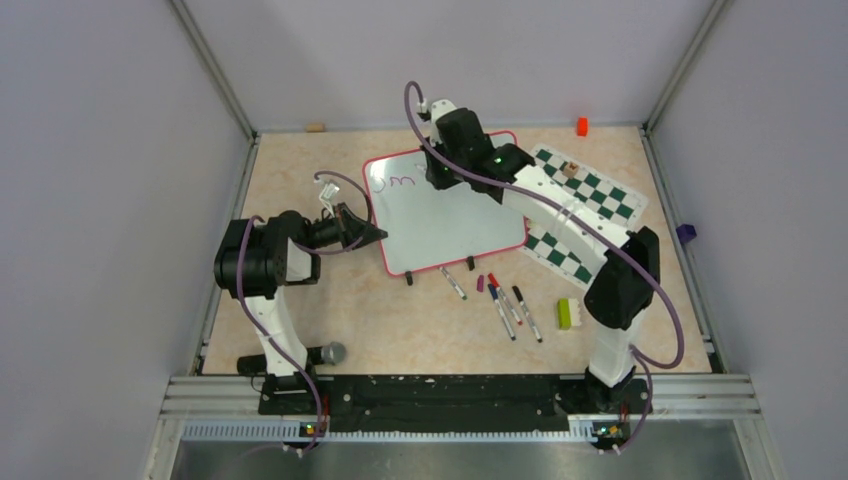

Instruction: Write a sentence on the whiteboard

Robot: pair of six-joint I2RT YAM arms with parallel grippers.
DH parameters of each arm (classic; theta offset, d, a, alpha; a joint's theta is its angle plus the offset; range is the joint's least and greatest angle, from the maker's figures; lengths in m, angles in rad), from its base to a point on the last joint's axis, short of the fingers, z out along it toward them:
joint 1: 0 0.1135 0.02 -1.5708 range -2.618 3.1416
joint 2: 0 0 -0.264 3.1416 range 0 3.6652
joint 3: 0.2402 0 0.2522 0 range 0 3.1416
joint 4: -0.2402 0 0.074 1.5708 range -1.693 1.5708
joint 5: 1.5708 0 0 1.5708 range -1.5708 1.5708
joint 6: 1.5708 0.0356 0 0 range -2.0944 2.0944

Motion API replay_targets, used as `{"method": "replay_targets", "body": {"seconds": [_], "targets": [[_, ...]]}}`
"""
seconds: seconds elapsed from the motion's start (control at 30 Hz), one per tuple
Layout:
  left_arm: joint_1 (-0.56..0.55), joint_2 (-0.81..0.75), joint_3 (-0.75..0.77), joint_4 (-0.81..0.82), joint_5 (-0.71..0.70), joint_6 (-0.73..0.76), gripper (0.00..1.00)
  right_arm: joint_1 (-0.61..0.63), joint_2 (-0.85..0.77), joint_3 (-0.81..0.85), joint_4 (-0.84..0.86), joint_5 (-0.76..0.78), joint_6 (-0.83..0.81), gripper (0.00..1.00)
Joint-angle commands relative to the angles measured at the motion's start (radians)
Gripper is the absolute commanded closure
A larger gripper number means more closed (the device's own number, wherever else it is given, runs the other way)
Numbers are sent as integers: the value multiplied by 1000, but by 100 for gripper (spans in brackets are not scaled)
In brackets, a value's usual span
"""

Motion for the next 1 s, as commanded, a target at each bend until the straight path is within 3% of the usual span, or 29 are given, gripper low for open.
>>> {"method": "replay_targets", "body": {"seconds": [0.0, 0.5, 0.97], "targets": [[-17, -23, 16, 102, 60, 28, 100, -26, -74, 5, 78, 6, 14, 100], [-17, -23, 7, 102, 45, 32, 100, -29, -160, -150, 249, 75, 16, 100], [-18, -22, 16, 101, 58, 35, 100, -28, -93, -68, 172, 34, -36, 100]]}}
